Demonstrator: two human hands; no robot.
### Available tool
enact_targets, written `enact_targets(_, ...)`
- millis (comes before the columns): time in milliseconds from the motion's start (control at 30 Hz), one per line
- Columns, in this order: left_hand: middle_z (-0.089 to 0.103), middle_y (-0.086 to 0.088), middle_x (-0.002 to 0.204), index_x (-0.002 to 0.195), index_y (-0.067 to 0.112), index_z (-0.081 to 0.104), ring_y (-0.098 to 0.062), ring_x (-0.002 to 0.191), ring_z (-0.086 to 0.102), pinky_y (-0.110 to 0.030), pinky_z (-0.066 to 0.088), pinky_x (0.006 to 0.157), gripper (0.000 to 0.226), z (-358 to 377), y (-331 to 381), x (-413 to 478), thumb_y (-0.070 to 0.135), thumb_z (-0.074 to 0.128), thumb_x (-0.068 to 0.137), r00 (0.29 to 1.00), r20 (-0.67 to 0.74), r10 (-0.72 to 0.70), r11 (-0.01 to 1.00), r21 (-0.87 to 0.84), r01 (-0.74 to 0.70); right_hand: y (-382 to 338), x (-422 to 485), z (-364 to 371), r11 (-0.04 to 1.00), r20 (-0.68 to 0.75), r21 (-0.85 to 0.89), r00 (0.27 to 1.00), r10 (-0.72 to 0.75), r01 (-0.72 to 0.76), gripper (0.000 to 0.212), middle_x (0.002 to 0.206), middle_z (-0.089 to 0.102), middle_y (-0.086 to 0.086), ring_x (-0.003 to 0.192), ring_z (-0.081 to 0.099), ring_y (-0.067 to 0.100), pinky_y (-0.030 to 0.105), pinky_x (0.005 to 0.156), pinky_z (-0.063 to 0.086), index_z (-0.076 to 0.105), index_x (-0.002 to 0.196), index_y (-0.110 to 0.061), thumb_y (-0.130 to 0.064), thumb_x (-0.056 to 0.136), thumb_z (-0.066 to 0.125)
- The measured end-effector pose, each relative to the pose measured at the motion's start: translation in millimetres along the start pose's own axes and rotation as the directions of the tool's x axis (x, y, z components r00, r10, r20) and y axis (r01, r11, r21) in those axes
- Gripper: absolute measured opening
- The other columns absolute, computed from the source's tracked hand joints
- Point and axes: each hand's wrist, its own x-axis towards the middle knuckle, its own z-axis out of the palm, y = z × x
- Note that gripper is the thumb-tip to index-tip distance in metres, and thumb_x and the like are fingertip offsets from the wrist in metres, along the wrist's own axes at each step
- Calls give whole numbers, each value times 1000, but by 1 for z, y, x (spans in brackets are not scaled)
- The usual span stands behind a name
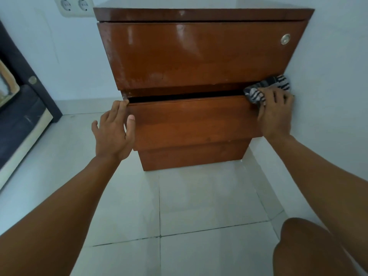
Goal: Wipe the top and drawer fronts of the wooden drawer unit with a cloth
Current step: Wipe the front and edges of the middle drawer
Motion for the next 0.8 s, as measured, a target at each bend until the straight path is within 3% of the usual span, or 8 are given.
enact_targets(100, 38, -3, 164, 159, 26, 32, -34, 145, 41, -69, 29, 114, 60, -3, 1, -2, 50, 21, 105, 1000, 15, 7, 1000, 1, -7, -24, -11, -7, 947, -117, 190, 951, 285, -260, 40, 136, 56, 15, 117, 51, 40, 40, 102, 36, 58, 130, -15, -7, 93, 43)
enact_targets(167, 37, -2, 164, 160, 27, 30, -33, 145, 41, -68, 29, 115, 60, -3, -1, -2, 49, 21, 105, 1000, 19, 11, 1000, -1, -10, -56, -32, -7, 913, -168, 291, 924, 343, -286, 45, 139, 55, 14, 124, 50, 38, 39, 107, 32, 56, 136, -17, -5, 94, 47)
enact_targets(300, 37, -1, 164, 160, 27, 29, -32, 145, 41, -63, 28, 118, 59, 2, -4, -3, 47, 20, 106, 999, 2, 36, 999, -31, -36, -150, -90, 5, 907, -79, 394, 977, 196, -150, 54, 146, 50, 14, 129, 47, 36, 35, 109, 33, 49, 149, -22, -5, 97, 45)
enact_targets(467, 45, -3, 158, 157, 25, 35, -33, 138, 48, -61, 36, 113, 59, 6, -10, 2, 46, 17, 105, 995, -54, 85, 993, -76, -89, -280, -154, 41, 865, -14, 501, 1000, 11, -3, 53, 152, 45, 10, 134, 44, 33, 43, 110, 44, 43, 150, -30, -15, 100, 55)
enact_targets(667, 51, -6, 148, 152, 19, 41, -32, 124, 55, -59, 43, 102, 55, 16, -13, 1, 39, 23, 104, 978, -158, 134, 982, -109, -153, -341, -175, 91, 921, 25, 379, 995, -100, 83, 87, 168, 12, 6, 154, 21, 34, 62, 119, 23, -12, 160, -32, -28, 101, 51)
enact_targets(733, 51, -6, 149, 152, 17, 41, -33, 123, 55, -58, 42, 101, 54, 20, -15, 1, 37, 24, 105, 972, -178, 152, 982, -86, -169, -334, -173, 103, 925, 5, 368, 994, -109, 100, 81, 166, 12, 5, 154, 18, 32, 63, 118, 22, -9, 160, -32, -37, 103, 48)
enact_targets(800, 50, -7, 150, 152, 16, 41, -33, 125, 54, -57, 42, 103, 54, 24, -17, 3, 38, 25, 105, 968, -192, 164, 981, -66, -180, -317, -170, 112, 928, -3, 351, 991, -134, 126, 69, 166, 12, 5, 155, 15, 31, 64, 117, 22, 6, 160, -34, -44, 105, 45)
